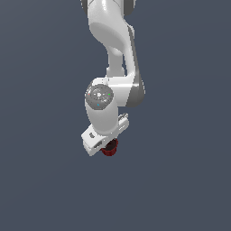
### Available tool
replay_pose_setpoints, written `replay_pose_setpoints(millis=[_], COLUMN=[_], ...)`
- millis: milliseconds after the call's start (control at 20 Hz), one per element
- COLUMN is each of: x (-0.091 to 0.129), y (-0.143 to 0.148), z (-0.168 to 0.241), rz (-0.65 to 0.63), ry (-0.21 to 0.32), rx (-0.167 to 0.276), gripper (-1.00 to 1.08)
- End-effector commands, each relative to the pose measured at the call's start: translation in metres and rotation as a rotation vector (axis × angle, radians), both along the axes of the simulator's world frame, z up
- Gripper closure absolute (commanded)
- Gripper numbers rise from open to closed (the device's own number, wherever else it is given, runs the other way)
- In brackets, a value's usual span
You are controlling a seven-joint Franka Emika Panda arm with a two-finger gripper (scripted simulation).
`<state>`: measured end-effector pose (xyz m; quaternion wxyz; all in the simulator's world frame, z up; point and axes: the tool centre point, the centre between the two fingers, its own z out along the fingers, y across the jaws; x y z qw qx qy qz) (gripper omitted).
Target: Pick up the object and move it to a goal position.
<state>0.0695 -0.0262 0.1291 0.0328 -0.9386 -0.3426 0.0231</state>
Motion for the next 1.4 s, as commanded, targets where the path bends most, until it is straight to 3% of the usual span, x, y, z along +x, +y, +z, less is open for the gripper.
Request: replay_pose_setpoints(millis=[0, 650, 1350], x=[0.004, 0.017, 0.017], y=[-0.005, -0.026, -0.028], z=[-0.005, -0.023, -0.040], rz=[0.059, 0.264, 0.290], ry=[0.005, 0.020, 0.021], rx=[0.009, 0.049, 0.055], gripper=[-0.20, -0.20, -0.20])
